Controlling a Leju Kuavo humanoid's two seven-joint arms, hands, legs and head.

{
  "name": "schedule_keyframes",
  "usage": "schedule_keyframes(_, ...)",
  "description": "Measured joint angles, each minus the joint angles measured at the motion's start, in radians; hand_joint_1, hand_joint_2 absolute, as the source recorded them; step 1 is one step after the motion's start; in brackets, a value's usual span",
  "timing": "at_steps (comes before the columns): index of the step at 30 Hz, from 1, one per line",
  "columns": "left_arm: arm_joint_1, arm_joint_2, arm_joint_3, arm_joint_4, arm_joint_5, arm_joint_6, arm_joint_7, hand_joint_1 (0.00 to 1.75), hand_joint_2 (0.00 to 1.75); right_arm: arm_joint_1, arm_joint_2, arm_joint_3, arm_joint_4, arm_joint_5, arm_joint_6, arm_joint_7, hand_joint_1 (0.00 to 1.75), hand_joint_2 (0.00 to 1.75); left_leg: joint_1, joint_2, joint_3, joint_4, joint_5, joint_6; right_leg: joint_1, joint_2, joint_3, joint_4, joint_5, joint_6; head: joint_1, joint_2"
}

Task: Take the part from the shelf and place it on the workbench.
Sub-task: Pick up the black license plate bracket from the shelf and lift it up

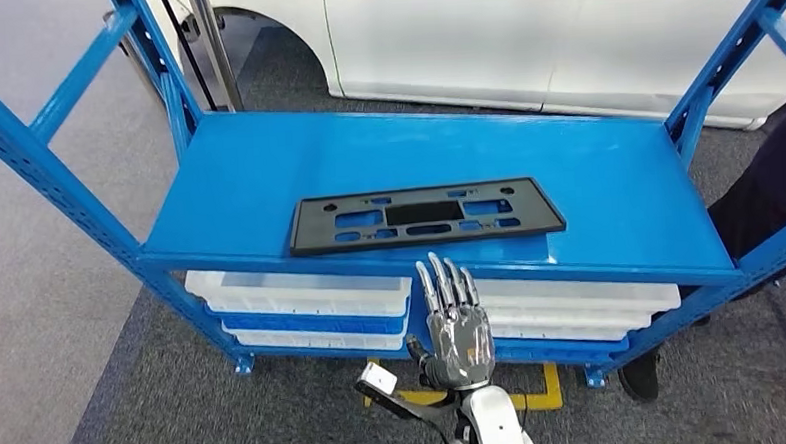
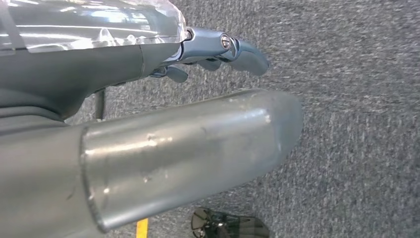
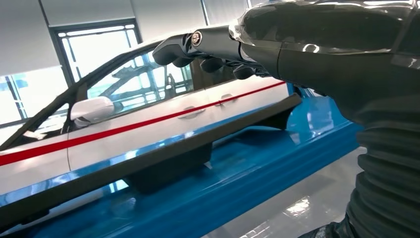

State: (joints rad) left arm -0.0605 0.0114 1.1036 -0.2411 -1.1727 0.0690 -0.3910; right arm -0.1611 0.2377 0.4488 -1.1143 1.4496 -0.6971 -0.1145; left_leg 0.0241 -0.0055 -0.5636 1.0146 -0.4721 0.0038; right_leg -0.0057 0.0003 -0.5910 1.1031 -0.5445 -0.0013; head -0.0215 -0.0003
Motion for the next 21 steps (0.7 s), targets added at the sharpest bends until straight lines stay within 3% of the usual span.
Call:
schedule_keyframes(2,-0.001,0.000,0.000,0.000,0.000,-0.001,0.001,0.00,0.00,0.000,0.000,-0.005,0.001,-0.002,0.000,-0.008,0.00,1.75,-0.002,0.000,0.002,0.000,-0.003,0.009,-0.001,0.000,-0.067,0.132,-0.058,0.004,0.000,0.000)
schedule_keyframes(3,-0.001,0.000,0.000,0.000,0.000,-0.001,0.001,0.00,0.00,0.001,0.000,-0.008,0.002,-0.004,0.000,-0.010,0.00,1.75,-0.003,0.000,0.003,0.000,-0.004,0.011,-0.001,0.000,-0.101,0.192,-0.075,0.005,0.000,0.000)
schedule_keyframes(4,-0.001,0.000,0.000,0.000,-0.001,-0.002,0.002,0.00,0.00,0.002,0.000,-0.012,0.003,-0.006,0.000,-0.012,0.00,1.75,-0.005,0.000,0.005,0.000,-0.007,0.013,-0.001,0.000,-0.120,0.220,-0.073,0.004,0.000,0.000)
schedule_keyframes(5,0.000,0.000,0.000,0.000,-0.001,-0.004,0.002,0.00,0.00,0.002,0.000,-0.015,0.004,-0.009,0.000,-0.014,0.00,1.75,-0.006,-0.001,0.009,0.000,-0.010,0.013,0.000,0.000,-0.121,0.210,-0.050,0.000,0.000,0.000)
schedule_keyframes(6,0.000,0.000,0.000,0.000,-0.002,-0.005,0.003,0.00,0.00,0.003,0.000,-0.017,0.005,-0.012,0.000,-0.015,0.00,1.75,-0.008,-0.002,0.014,0.000,-0.013,0.013,0.001,0.000,-0.104,0.164,-0.012,-0.005,0.000,0.000)
schedule_keyframes(8,0.000,0.000,0.000,0.000,-0.003,-0.007,0.003,0.00,0.00,0.003,0.000,-0.022,0.005,-0.018,0.000,-0.020,0.00,1.75,-0.011,-0.004,0.025,0.000,-0.023,0.008,0.007,0.000,-0.047,0.030,0.061,-0.021,0.000,0.000)
schedule_keyframes(9,-0.001,0.000,0.000,0.001,-0.004,-0.008,0.003,0.00,0.00,0.003,0.001,-0.024,0.006,-0.021,0.000,-0.023,0.00,1.75,-0.013,-0.005,0.028,0.000,-0.027,0.004,0.010,0.000,-0.025,-0.019,0.075,-0.027,0.000,0.000)
schedule_keyframes(13,-0.003,0.002,0.000,0.002,-0.006,-0.012,0.003,0.00,0.00,0.003,0.006,-0.032,0.009,-0.025,0.000,-0.026,0.00,1.75,-0.015,-0.001,0.035,-0.005,-0.037,-0.014,0.010,0.003,0.001,-0.069,0.067,-0.036,0.000,0.000)
schedule_keyframes(15,-0.004,0.004,0.000,0.003,-0.008,-0.013,0.003,0.00,0.00,0.004,0.009,-0.035,0.011,-0.025,0.000,-0.027,0.00,1.75,-0.013,0.000,0.021,0.037,-0.060,-0.025,0.004,0.000,0.021,-0.087,0.066,-0.042,-0.001,0.000)
schedule_keyframes(18,-0.002,0.007,0.000,0.003,-0.010,-0.013,0.004,0.00,0.00,0.005,0.010,-0.039,0.018,-0.025,0.000,-0.027,0.00,1.75,-0.010,0.001,-0.088,0.228,-0.129,-0.039,0.002,-0.004,0.043,-0.094,0.053,-0.051,-0.002,0.000)
schedule_keyframes(19,0.000,0.007,0.000,0.003,-0.010,-0.013,0.004,0.00,0.00,0.005,0.010,-0.040,0.021,-0.025,0.000,-0.027,0.00,1.75,-0.010,0.001,-0.120,0.271,-0.131,-0.042,0.002,-0.003,0.050,-0.094,0.047,-0.051,-0.002,0.000)
schedule_keyframes(20,0.001,0.008,0.000,0.003,-0.010,-0.013,0.004,0.00,0.00,0.005,0.010,-0.042,0.024,-0.025,0.000,-0.027,0.00,1.75,-0.009,0.001,-0.135,0.277,-0.110,-0.044,0.002,-0.002,0.058,-0.093,0.039,-0.050,-0.002,0.000)
schedule_keyframes(21,0.002,0.008,0.000,0.003,-0.010,-0.013,0.005,0.00,0.00,0.005,0.011,-0.043,0.027,-0.026,0.000,-0.027,0.00,1.75,-0.008,0.001,-0.129,0.242,-0.071,-0.044,0.002,-0.001,0.069,-0.093,0.031,-0.048,-0.002,0.000)
